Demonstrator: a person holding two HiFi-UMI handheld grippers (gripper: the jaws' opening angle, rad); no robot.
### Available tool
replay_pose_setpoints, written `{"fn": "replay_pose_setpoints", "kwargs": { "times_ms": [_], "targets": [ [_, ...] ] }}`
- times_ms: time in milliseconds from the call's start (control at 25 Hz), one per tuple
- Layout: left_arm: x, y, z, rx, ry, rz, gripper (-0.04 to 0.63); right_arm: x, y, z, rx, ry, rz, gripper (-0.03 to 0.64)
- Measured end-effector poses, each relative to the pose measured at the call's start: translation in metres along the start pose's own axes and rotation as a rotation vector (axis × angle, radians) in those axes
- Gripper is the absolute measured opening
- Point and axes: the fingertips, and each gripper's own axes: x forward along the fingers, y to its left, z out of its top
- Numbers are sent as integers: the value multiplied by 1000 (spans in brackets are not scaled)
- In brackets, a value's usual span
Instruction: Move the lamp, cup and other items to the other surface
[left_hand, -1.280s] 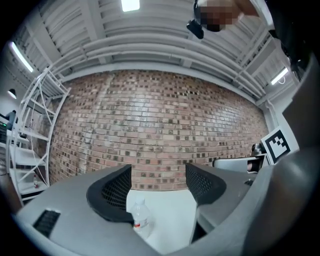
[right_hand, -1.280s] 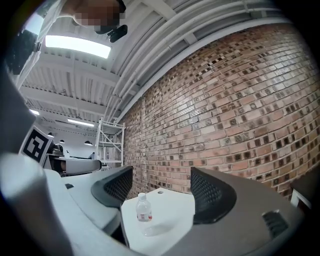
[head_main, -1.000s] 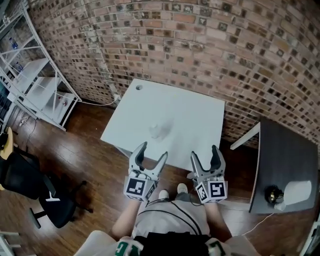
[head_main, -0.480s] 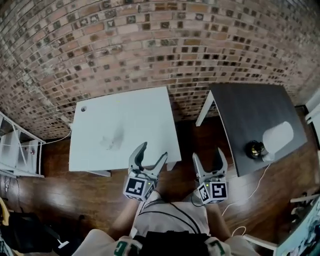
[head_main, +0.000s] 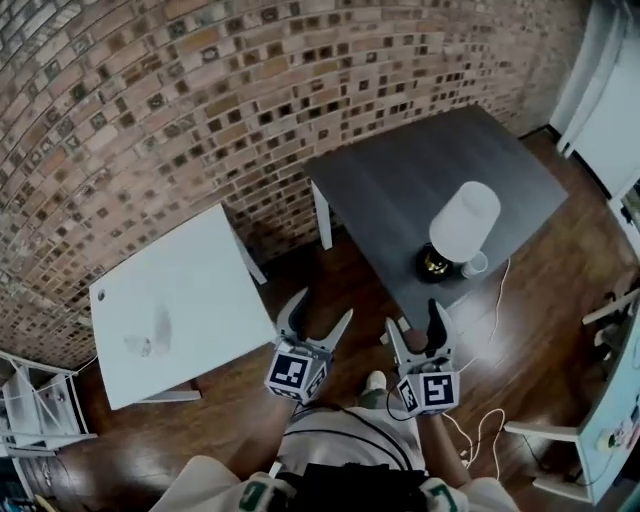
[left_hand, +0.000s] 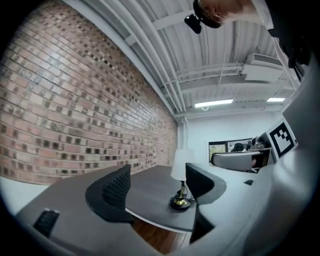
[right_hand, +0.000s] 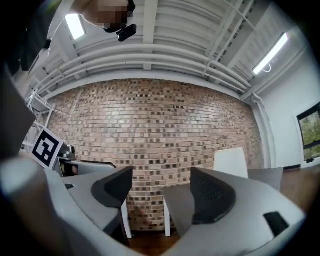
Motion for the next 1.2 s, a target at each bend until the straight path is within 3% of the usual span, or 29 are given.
{"fn": "replay_pose_setpoints", "kwargs": {
  "times_ms": [320,520,920,1200],
  "targets": [
    [115,-118,-43,-29,80,-210,373,-54,-151,-17,69,26,-222,373],
    [177,-152,-117,-48,221,-321,485,-73,-198,-36,113,39,-349,373],
    [320,-178,-237,-30,347,-330,430,-104,-257,-80,126,153,-463,373],
    [396,-180,-279,-43,348,-246,414,-122,-278,-97,133,246,-475,373]
  ]
}}
